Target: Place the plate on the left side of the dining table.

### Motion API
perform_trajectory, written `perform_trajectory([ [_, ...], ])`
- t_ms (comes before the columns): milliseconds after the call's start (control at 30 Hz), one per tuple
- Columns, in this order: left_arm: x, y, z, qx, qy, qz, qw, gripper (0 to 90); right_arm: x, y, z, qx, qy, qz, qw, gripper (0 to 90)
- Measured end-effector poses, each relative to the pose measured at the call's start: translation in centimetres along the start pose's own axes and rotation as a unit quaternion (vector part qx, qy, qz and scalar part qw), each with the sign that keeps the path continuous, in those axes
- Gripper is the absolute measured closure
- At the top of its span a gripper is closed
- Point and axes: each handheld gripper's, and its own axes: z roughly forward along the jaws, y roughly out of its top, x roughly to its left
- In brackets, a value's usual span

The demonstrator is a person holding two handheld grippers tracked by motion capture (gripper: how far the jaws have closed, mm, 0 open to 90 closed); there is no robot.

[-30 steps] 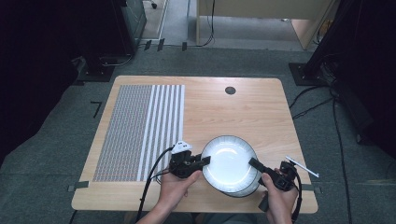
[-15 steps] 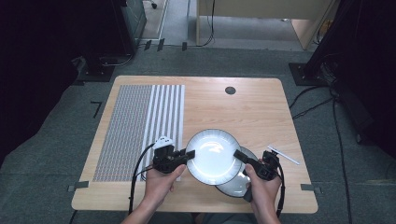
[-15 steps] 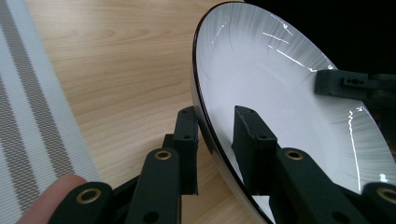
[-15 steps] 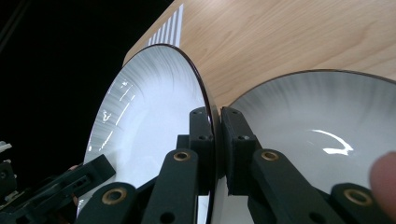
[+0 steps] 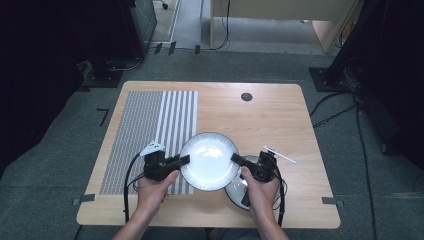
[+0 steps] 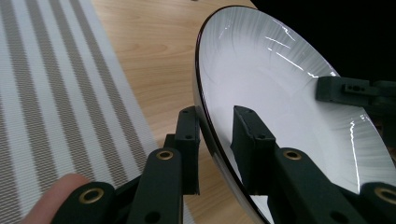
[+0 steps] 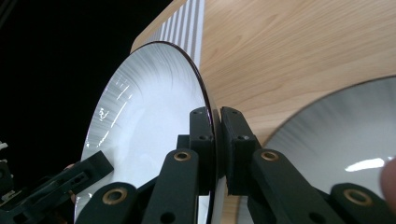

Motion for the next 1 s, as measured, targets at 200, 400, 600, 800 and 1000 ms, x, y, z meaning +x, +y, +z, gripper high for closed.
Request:
perform_trajectory([
  [200,2.2,0.4,-1.4,-0.012,0.015,-0.013,0.9997,73.6,2.0,-0.1,2.9,0.015,0.008,-0.008,0.9998,84.7],
  [400,5.0,0.9,-2.5,-0.020,0.032,-0.033,0.9988,74.4,3.4,-0.4,5.6,0.027,0.013,-0.004,0.9995,84.7],
  [600,6.8,1.2,-3.0,-0.020,0.045,-0.044,0.9978,74.3,4.5,-0.4,7.7,0.034,0.012,-0.016,0.9992,84.7],
  [800,9.2,1.9,-3.3,-0.024,0.065,-0.061,0.9958,74.2,6.1,-0.3,10.8,0.039,0.007,-0.030,0.9988,84.8],
  [1000,10.9,2.4,-3.7,-0.028,0.074,-0.072,0.9943,75.1,7.1,-0.3,12.7,0.045,0.002,-0.038,0.9983,85.0],
])
